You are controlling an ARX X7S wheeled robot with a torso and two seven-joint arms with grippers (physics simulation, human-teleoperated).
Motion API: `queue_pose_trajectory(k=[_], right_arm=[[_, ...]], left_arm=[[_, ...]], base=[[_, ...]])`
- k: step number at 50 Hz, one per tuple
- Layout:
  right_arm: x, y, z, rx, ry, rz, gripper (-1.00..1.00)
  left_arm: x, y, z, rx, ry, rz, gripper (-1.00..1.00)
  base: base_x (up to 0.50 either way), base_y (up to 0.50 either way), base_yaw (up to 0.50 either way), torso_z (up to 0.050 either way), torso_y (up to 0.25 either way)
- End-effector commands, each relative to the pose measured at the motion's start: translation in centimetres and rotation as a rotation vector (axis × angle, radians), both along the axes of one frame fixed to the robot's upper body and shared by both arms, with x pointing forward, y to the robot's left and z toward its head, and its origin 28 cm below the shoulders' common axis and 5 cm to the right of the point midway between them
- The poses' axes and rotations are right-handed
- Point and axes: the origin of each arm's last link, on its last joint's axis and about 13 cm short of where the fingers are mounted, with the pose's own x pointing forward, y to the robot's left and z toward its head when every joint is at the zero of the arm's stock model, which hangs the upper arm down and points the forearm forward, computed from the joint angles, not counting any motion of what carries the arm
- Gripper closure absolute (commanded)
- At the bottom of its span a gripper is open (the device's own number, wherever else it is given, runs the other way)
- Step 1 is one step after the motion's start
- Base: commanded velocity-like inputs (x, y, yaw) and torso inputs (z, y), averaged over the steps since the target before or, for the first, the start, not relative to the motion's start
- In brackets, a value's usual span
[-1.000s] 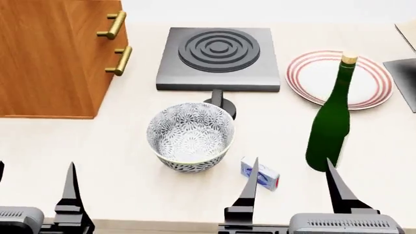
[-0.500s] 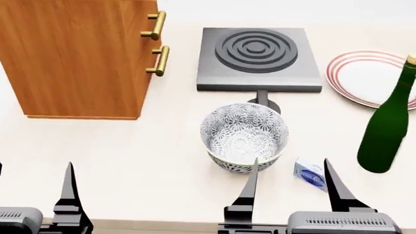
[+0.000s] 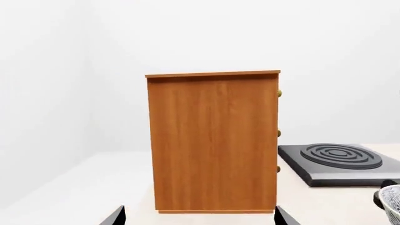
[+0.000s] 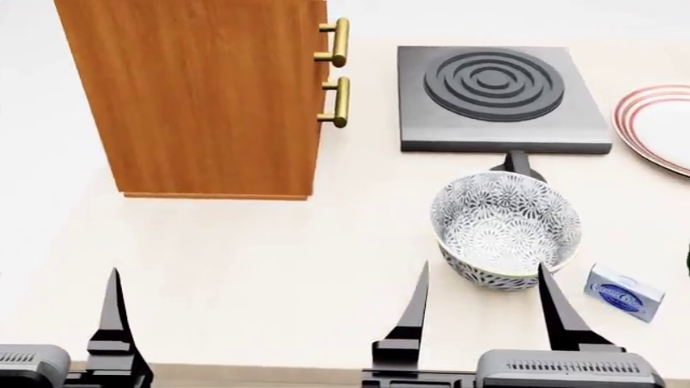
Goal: Put the bowl on the top of the cabinet.
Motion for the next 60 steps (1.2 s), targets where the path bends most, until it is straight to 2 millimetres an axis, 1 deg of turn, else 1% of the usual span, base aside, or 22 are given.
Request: queue_pose_trajectory(k=[1,17,23,30,51,57,58,60], right_arm=[[0.01,0.01,0.05,-0.003,-0.002,-0.005,-1.0],[-0.1,0.11,-0.12,-0.026,-0.007,0.0,-1.0],[-0.27,0.19,-0.16,-0.044,-0.027,-0.02,-1.0],[-0.14,0.16,-0.14,-0.02,0.0,-0.004,-1.0],[0.03,0.01,-0.2,-0.013,-0.001,-0.005,-1.0],[-0.1,0.05,-0.17,-0.025,-0.007,-0.005,-1.0],[0.03,0.06,-0.42,-0.022,0.013,-0.033,-1.0],[0.05,0.05,-0.38,-0.019,0.019,-0.031,-1.0]], left_arm=[[-0.08,0.0,0.1,0.002,-0.004,0.001,-1.0],[-0.11,0.02,-0.04,-0.002,-0.001,-0.001,-1.0],[-0.03,0.1,-0.21,-0.006,0.002,-0.001,-1.0],[-0.08,0.11,-0.15,-0.003,0.002,0.0,-1.0],[0.01,0.03,-0.11,-0.004,-0.002,-0.002,-1.0],[-0.08,0.02,-0.02,-0.005,-0.004,-0.003,-1.0],[-0.12,0.01,-0.1,-0.012,0.001,-0.01,-1.0],[-0.09,0.01,-0.12,-0.011,0.001,-0.008,-1.0]], base=[[0.0,0.5,0.0,0.0,0.0],[0.0,0.46,0.0,0.0,0.0],[0.0,0.0,0.0,0.0,0.0],[0.0,0.0,0.0,0.0,0.0],[0.5,0.0,0.0,0.0,0.0],[0.0,0.0,0.0,0.0,0.0],[0.0,0.0,0.0,0.0,0.0],[0.0,0.0,0.0,0.0,0.0]])
